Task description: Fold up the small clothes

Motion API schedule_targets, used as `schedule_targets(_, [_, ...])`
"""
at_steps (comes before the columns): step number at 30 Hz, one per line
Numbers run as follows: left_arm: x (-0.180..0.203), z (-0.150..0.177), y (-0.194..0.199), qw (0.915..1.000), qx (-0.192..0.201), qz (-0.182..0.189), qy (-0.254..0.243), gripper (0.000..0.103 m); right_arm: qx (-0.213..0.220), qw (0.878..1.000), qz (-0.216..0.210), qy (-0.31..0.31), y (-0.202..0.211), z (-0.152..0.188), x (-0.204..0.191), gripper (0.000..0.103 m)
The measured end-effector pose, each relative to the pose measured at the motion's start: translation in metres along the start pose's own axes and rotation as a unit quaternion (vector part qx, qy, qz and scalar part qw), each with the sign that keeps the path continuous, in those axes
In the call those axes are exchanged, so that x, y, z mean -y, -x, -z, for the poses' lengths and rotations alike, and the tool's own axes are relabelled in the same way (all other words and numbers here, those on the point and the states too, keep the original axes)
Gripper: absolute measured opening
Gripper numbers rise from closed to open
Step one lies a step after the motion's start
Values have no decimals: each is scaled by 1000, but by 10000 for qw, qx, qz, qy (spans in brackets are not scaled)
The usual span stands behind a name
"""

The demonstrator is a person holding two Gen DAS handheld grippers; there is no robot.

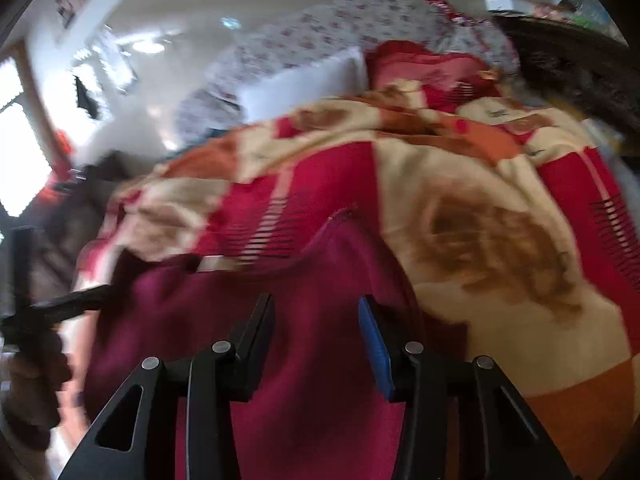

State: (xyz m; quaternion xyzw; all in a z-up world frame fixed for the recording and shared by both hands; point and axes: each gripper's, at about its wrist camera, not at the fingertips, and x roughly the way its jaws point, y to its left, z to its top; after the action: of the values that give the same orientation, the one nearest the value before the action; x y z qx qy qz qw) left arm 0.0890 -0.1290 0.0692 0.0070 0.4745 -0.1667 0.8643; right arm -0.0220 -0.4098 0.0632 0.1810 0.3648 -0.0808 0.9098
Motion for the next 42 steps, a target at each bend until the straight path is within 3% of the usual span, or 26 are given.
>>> schedule_targets(4, [-5,-4,-11,9999,-17,11,100,71,-249,9994,186,-167,-31,-2,13,41])
schedule_targets(7, [-9,3,7,9998,17,190,51,71,-149,9996,256,-34,-16,-1,4,43])
schedule_targets(9, [-15,14,26,9992,66,399,-26,71,-72,9999,6,-131,5,4,-1,43])
schedule_targets(10, [-20,24,40,9985,83,528,-71,71,-25,9992,-328,-233,22,10,-4,44])
schedule_targets(14, [-40,68,79,9947,70,988,-289,73,-31,9953,-964,-42,57,36,-28,60])
schedule_targets(22, [-48,159,96,9856,-367,1097,-1233,73,-374,9905,-1249,433,65,86,-71,60])
schedule_targets(25, [-40,170,88,9839,-307,861,-1537,73,-517,9897,-1252,470,53,93,-82,60])
schedule_targets(28, [-32,168,83,9823,-227,1031,-1545,72,-544,9899,-1211,502,46,96,-88,60])
schedule_targets(30, [-27,166,79,9808,-212,1138,-1569,61,-561,9899,-1205,501,44,97,-90,60])
schedule_targets(31, [-23,164,75,9795,-252,1152,-1633,46,-569,9898,-1209,485,45,97,-89,60])
schedule_targets(32, [-21,162,71,9782,-320,1190,-1673,24,-574,9899,-1209,469,45,98,-89,60])
schedule_targets(33, [-20,162,68,9767,-397,1289,-1670,15,-580,9900,-1204,455,45,98,-90,60])
schedule_targets(42, [-38,168,97,9740,-105,1330,-1834,8,-616,9861,-1422,606,50,96,-103,60])
